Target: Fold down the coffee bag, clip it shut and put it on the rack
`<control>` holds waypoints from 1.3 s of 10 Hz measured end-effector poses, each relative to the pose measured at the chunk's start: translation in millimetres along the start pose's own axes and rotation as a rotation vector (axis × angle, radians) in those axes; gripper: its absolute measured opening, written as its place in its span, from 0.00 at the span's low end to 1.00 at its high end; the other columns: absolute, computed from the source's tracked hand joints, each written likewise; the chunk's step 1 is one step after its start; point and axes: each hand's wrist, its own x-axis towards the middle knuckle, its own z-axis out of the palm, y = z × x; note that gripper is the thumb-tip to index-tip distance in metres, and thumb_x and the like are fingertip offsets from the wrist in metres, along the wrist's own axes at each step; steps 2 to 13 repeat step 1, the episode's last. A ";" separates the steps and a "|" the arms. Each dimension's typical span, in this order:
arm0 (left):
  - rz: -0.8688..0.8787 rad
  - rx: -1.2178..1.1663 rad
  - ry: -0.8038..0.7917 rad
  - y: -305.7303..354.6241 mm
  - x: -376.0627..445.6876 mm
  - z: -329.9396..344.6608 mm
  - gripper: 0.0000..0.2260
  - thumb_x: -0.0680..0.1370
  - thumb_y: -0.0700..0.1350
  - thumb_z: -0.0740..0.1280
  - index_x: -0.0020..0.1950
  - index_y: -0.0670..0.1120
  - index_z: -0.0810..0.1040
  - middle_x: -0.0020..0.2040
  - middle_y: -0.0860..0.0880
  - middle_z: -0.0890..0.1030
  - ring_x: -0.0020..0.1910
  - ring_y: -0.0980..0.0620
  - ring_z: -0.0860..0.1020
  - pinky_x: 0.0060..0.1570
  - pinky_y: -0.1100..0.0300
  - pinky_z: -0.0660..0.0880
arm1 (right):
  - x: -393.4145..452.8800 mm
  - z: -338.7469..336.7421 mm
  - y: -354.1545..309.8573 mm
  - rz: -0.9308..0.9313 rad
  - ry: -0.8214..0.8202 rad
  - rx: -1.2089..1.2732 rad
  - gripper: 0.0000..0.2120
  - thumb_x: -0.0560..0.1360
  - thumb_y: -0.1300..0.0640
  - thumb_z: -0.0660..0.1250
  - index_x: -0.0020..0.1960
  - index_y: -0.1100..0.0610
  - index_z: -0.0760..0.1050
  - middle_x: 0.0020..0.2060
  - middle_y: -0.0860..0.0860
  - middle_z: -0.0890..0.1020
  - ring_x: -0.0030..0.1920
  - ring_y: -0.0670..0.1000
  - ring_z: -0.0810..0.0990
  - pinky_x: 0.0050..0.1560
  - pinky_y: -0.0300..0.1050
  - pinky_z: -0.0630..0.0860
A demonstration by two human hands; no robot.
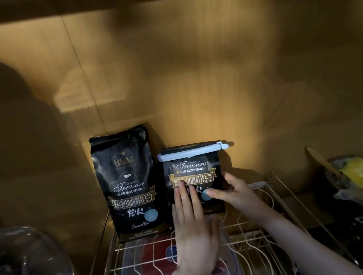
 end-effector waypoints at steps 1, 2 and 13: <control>-0.024 -0.018 -0.007 1.7 -1.1 -14.0 0.31 0.76 0.56 0.50 0.74 0.45 0.43 0.76 0.43 0.47 0.73 0.51 0.41 0.68 0.38 0.48 | -7.3 -3.6 -17.5 0.007 0.056 -0.129 0.37 0.68 0.53 0.73 0.71 0.50 0.58 0.64 0.45 0.69 0.64 0.49 0.70 0.58 0.41 0.70; -0.024 -0.018 -0.007 1.7 -1.1 -14.0 0.31 0.76 0.56 0.50 0.74 0.45 0.43 0.76 0.43 0.47 0.73 0.51 0.41 0.68 0.38 0.48 | -7.3 -3.6 -17.5 0.007 0.056 -0.129 0.37 0.68 0.53 0.73 0.71 0.50 0.58 0.64 0.45 0.69 0.64 0.49 0.70 0.58 0.41 0.70; -0.024 -0.018 -0.007 1.7 -1.1 -14.0 0.31 0.76 0.56 0.50 0.74 0.45 0.43 0.76 0.43 0.47 0.73 0.51 0.41 0.68 0.38 0.48 | -7.3 -3.6 -17.5 0.007 0.056 -0.129 0.37 0.68 0.53 0.73 0.71 0.50 0.58 0.64 0.45 0.69 0.64 0.49 0.70 0.58 0.41 0.70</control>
